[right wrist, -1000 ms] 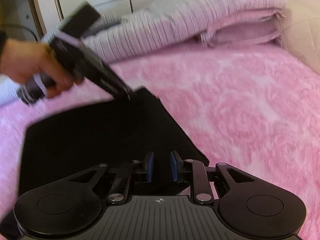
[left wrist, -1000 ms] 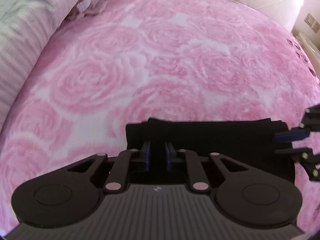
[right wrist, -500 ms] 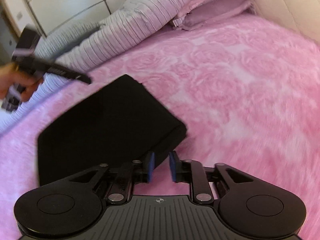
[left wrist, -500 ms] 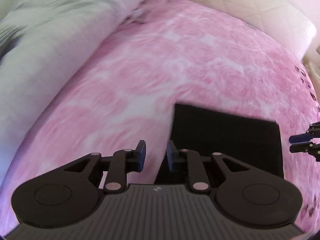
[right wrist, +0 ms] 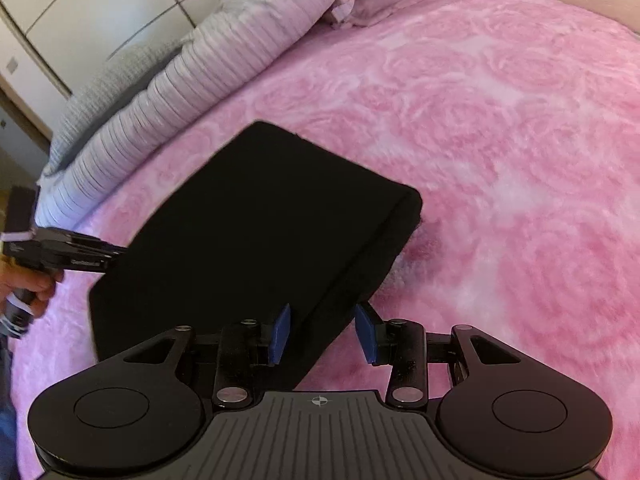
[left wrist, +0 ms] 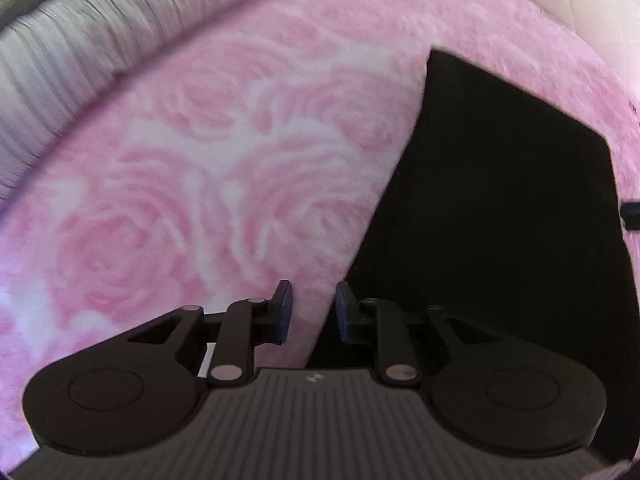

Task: Fold clothes

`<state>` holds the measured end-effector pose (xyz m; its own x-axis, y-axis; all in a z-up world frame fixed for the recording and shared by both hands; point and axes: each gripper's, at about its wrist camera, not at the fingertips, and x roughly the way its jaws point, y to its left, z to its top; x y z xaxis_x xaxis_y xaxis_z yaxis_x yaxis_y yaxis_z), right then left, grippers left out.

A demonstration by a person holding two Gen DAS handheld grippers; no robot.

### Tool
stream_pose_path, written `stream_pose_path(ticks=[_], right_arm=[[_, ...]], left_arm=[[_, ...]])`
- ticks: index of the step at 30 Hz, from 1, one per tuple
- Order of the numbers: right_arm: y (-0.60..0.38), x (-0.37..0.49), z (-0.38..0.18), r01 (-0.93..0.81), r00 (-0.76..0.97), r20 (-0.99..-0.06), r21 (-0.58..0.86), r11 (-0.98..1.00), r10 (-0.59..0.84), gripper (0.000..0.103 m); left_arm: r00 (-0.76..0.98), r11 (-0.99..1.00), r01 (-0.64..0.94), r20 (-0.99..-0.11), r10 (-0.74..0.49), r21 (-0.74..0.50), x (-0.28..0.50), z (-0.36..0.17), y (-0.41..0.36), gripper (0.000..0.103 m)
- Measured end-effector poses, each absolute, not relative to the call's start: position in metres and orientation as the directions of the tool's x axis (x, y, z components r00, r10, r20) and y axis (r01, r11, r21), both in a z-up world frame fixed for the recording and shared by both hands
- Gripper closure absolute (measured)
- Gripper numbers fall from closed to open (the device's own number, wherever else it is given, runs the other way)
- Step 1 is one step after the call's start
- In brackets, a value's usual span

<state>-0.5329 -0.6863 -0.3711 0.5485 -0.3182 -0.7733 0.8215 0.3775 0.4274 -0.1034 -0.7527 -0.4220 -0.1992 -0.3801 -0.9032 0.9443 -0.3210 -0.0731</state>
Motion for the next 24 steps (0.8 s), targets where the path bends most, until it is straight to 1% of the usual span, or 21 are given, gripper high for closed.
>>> stream_pose_path(ticks=[1,2,3,4,5,9,13,17,20,22,24], right_arm=[[-0.676,-0.535,-0.367,0.814,0.563,-0.768,0.453,0.363,-0.304,0.057],[-0.665,-0.538,-0.364,0.806,0.578,-0.763,0.478,0.348,-0.29,0.047],[-0.654,-0.54,-0.36,0.798,0.592,-0.757,0.502,0.333,-0.276,0.042],[-0.64,-0.539,-0.36,0.782,0.614,-0.749,0.537,0.315,-0.247,0.034],[-0.624,-0.535,-0.362,0.762,0.64,-0.739,0.576,0.295,-0.21,0.031],[-0.565,-0.508,-0.378,0.704,0.702,-0.703,0.663,0.254,-0.111,0.026],[-0.529,-0.484,-0.4,0.715,0.699,-0.702,0.677,0.175,-0.138,0.023],[-0.5,-0.48,-0.413,0.736,0.661,-0.693,0.673,0.071,-0.288,0.02],[-0.478,-0.476,-0.403,0.782,0.59,-0.69,0.618,0.083,-0.42,0.02],[-0.47,-0.475,-0.397,0.786,0.579,-0.651,0.607,0.121,-0.491,0.02],[-0.477,-0.474,-0.401,0.756,0.615,-0.61,0.637,0.151,-0.501,0.02]], left_arm=[[-0.204,-0.327,0.942,-0.897,-0.393,-0.071,-0.099,-0.414,-0.745,0.085],[-0.207,-0.338,0.939,-0.891,-0.404,-0.065,-0.095,-0.405,-0.735,0.085],[-0.207,-0.349,0.935,-0.886,-0.414,-0.056,-0.091,-0.396,-0.725,0.084],[-0.209,-0.36,0.932,-0.884,-0.419,-0.049,-0.088,-0.389,-0.714,0.083],[-0.21,-0.371,0.928,-0.882,-0.422,-0.044,-0.085,-0.382,-0.702,0.082],[-0.22,-0.395,0.918,-0.886,-0.407,-0.047,-0.076,-0.37,-0.654,0.082],[-0.229,-0.397,0.916,-0.89,-0.394,-0.06,-0.071,-0.372,-0.614,0.082],[-0.255,-0.452,0.89,-0.889,-0.381,-0.061,-0.077,-0.37,-0.578,0.082],[-0.28,-0.565,0.825,-0.882,-0.379,-0.019,-0.092,-0.364,-0.551,0.082],[-0.303,-0.623,0.782,-0.875,-0.377,-0.003,-0.102,-0.362,-0.541,0.081],[-0.32,-0.666,0.746,-0.87,-0.375,0.013,-0.112,-0.362,-0.533,0.08]])
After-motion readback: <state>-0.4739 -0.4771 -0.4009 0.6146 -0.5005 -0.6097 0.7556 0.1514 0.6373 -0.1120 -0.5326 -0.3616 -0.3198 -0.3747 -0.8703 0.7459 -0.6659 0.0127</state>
